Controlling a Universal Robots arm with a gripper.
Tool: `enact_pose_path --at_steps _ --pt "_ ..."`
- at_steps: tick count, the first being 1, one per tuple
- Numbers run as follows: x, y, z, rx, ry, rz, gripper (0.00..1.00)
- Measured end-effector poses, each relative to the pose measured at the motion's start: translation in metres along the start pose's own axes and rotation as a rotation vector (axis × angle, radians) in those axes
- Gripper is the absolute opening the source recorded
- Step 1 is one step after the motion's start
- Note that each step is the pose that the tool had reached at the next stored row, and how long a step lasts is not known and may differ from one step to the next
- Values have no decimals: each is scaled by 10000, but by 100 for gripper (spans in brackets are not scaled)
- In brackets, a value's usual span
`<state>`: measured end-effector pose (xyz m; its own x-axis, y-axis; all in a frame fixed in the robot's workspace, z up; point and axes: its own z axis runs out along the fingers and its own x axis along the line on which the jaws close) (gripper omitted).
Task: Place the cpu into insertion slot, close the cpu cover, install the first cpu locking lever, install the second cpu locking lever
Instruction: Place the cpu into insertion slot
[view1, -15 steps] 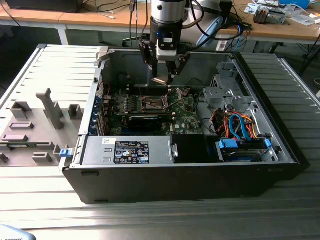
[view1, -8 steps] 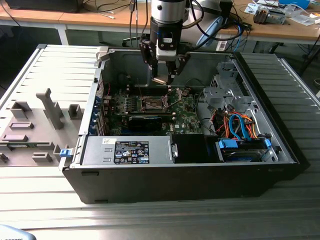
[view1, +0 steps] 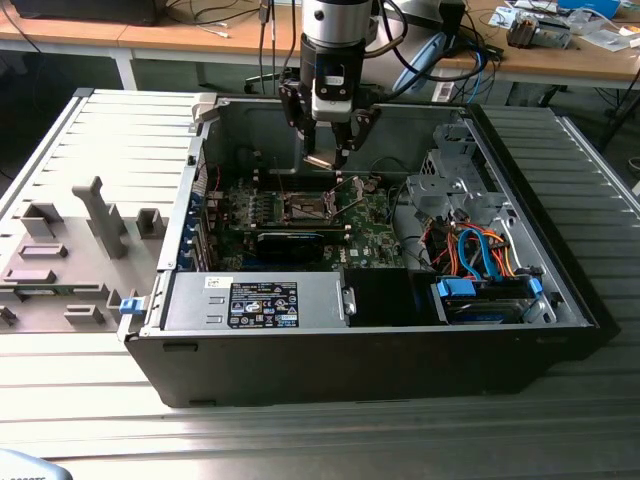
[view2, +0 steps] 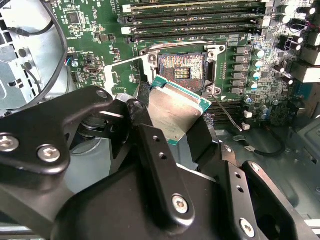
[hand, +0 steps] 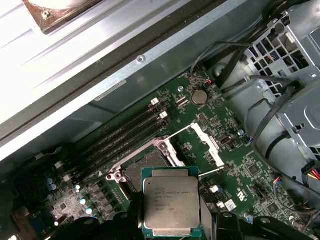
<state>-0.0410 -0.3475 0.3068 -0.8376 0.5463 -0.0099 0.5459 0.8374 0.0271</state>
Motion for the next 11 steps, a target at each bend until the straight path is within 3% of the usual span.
enact_pose_path --at_steps 11 --pt "0 0 1 1 -4 119 55"
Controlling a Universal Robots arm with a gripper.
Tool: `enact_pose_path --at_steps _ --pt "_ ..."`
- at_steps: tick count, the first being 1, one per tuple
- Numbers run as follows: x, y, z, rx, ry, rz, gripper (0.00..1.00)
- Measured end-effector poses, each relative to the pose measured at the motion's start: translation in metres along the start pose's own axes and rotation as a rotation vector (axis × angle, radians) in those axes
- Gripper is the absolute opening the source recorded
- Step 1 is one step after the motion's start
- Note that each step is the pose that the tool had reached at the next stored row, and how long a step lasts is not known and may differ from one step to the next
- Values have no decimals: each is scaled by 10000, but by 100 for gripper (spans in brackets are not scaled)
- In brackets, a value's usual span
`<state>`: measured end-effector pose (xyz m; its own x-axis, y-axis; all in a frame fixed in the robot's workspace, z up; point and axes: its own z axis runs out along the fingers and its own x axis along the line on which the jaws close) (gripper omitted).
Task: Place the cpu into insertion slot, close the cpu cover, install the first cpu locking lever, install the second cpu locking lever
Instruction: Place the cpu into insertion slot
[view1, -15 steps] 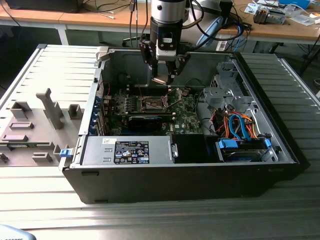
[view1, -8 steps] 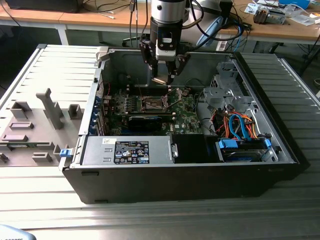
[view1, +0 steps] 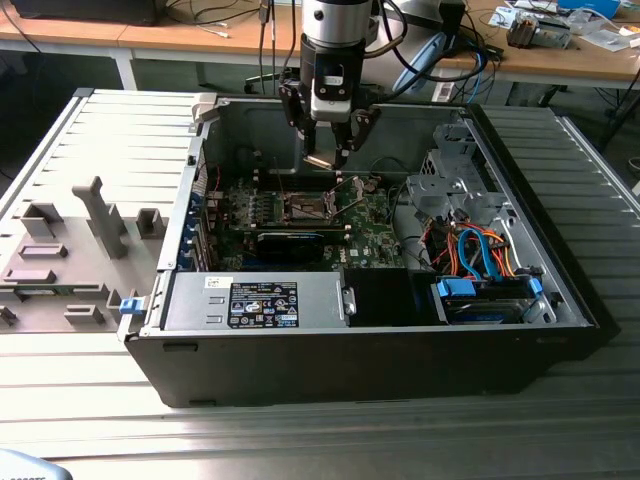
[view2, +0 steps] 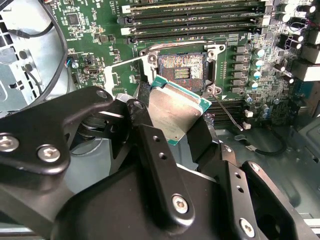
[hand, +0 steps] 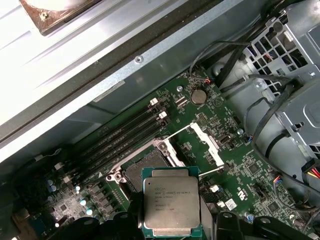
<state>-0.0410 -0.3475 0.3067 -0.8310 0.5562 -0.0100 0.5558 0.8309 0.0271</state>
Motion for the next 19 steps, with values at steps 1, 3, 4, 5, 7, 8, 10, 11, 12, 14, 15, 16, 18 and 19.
enact_pose_path --at_steps 1,3,4,5,7,8,10,11,12,14,15,16,18,19 --pt "0 0 0 0 0 8 55" --pt "0 0 0 0 0 29 55" --pt "0 0 0 1 -1 43 55" --pt "0 0 0 0 -1 50 55" --pt "0 0 0 1 -2 72 55" --pt "0 0 1 1 -2 81 55" --pt "0 0 1 1 -3 102 55" --pt "0 0 1 1 -3 110 55" --pt "0 0 1 1 -3 118 55" --pt "0 0 1 1 -3 135 55" --pt "0 0 1 1 -3 147 55" --pt "0 0 1 1 -3 155 55" --pt "0 0 2 1 -4 176 55" --pt "0 0 2 2 -5 184 55"
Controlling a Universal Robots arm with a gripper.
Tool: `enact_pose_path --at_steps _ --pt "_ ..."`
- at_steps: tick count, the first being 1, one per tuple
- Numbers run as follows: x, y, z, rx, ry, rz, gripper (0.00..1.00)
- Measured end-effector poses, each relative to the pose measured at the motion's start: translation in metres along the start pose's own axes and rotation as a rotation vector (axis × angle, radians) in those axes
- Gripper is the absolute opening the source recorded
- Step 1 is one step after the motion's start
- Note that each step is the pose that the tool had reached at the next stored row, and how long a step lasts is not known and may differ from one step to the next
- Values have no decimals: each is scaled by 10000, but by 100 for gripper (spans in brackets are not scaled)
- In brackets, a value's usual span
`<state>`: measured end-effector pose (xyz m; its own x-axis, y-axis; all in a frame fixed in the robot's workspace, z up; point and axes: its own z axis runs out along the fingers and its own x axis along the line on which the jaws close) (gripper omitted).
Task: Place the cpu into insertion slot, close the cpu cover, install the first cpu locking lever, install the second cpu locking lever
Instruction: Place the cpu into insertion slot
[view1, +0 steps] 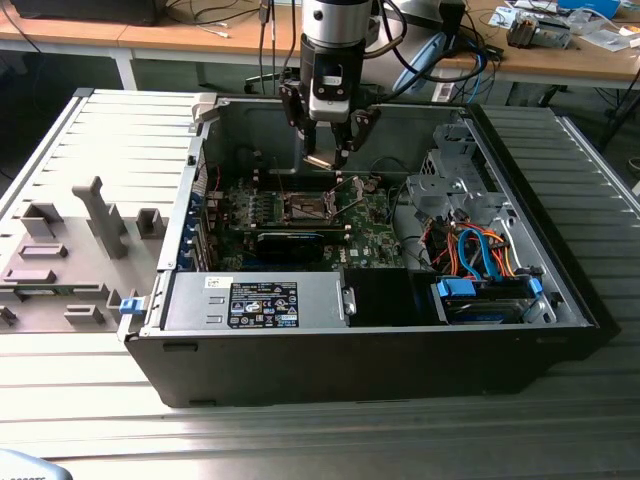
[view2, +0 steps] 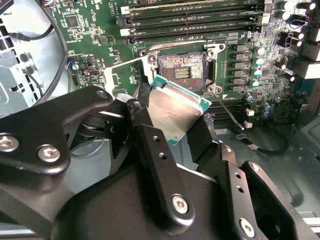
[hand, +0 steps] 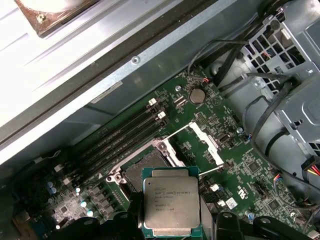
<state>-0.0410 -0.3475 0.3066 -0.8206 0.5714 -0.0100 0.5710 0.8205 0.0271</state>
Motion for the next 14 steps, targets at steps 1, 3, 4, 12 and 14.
enact_pose_path --at_steps 1,3,4,12,14 --pt "0 0 0 0 -1 16 55" --pt "0 0 0 0 -1 32 55" --pt "0 0 1 1 -2 46 55" --pt "0 0 2 1 -3 118 55" --pt "0 0 2 2 -4 139 55"
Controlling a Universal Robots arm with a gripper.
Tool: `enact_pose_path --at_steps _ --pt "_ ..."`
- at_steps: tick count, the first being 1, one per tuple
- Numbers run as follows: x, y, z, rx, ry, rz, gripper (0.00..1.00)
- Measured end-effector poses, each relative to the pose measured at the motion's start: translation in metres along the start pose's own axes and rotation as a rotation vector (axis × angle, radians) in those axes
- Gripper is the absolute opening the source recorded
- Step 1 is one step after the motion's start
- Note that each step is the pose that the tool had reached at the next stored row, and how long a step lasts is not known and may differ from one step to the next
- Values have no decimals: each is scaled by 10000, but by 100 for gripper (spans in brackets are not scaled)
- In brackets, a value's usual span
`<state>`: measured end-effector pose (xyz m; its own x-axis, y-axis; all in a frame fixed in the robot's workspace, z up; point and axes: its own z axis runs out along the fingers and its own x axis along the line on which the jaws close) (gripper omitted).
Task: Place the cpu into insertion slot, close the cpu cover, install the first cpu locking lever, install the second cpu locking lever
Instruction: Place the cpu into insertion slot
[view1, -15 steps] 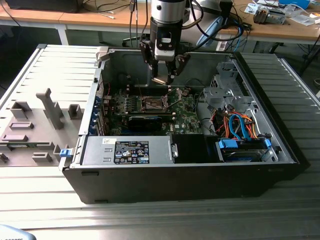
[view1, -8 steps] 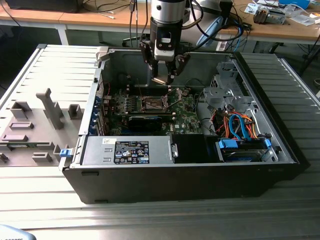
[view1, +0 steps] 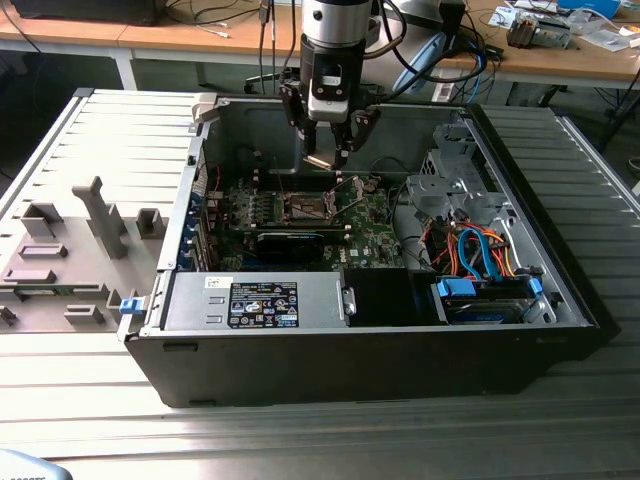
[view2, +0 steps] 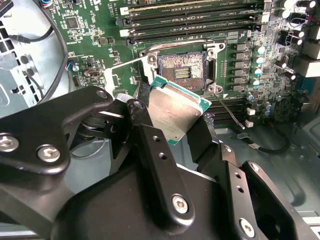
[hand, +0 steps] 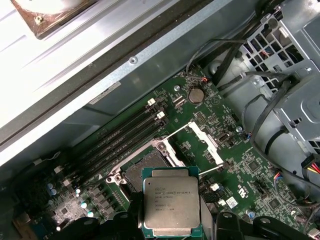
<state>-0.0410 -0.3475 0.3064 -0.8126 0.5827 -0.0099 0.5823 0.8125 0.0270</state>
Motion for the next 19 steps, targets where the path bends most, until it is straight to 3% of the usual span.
enact_pose_path --at_steps 19 --pt "0 0 1 0 -3 115 55"
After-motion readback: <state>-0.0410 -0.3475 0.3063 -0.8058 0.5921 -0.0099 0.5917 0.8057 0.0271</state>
